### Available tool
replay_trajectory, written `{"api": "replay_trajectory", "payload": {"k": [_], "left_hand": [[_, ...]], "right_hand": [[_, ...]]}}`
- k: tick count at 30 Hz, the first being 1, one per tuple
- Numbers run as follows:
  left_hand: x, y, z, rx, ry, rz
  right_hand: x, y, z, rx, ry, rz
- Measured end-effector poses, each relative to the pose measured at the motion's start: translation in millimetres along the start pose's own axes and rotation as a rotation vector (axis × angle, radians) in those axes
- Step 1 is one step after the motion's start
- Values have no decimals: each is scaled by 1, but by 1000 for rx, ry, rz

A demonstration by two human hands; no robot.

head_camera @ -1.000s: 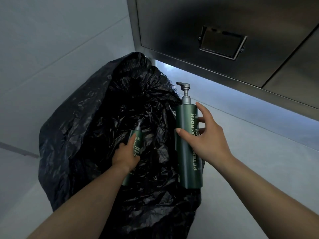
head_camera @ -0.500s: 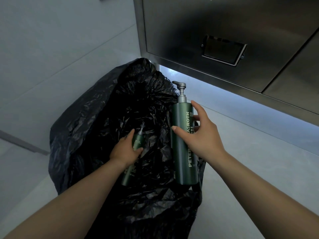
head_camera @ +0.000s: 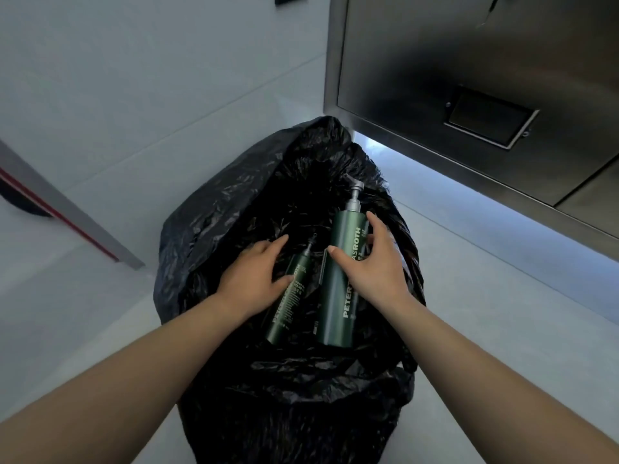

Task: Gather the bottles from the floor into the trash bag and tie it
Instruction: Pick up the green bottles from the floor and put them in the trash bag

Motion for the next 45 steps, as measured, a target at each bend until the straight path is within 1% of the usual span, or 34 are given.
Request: {"api": "replay_trajectory", "payload": {"k": [2,6,11,21,24,28,34,38,42,45], "left_hand": [[3,-1,7,-21,73,-9],[1,0,23,1,162,18],[-7,0,34,34,164,57],[-18,-3,35,33,192,116],[-20,-3,35,27,225,145],[-19,-2,32,30,211,147],[-11,5,7,7,160,125],[-4,15,-22,-67,223,119],[4,30,-63,-161,375,141],[14,27,-102,-185,362,155]], "right_hand": [[-16,1,1,-1,5,26],[-49,2,-3,-18,-24,86],[-74,3,-20,-67,-104,102],[-94,-1,-40,-130,-235,144],[-91,-2,-36,-86,-300,154],[-77,-3,-20,4,-321,139],[-36,-1,-6,78,-321,147],[9,-3,-5,122,-378,108],[50,-16,-12,152,-487,123],[84,-29,-14,125,-547,150]]}}
Point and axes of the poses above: each hand's wrist, its own y-axis towards the middle knuckle, its own x-axis out of the back of the hand, z = x × y, the point moved 8 cm from there along y, towards the middle knuckle, and after that the axes turned 7 degrees about -y, right-handed, at the moved point
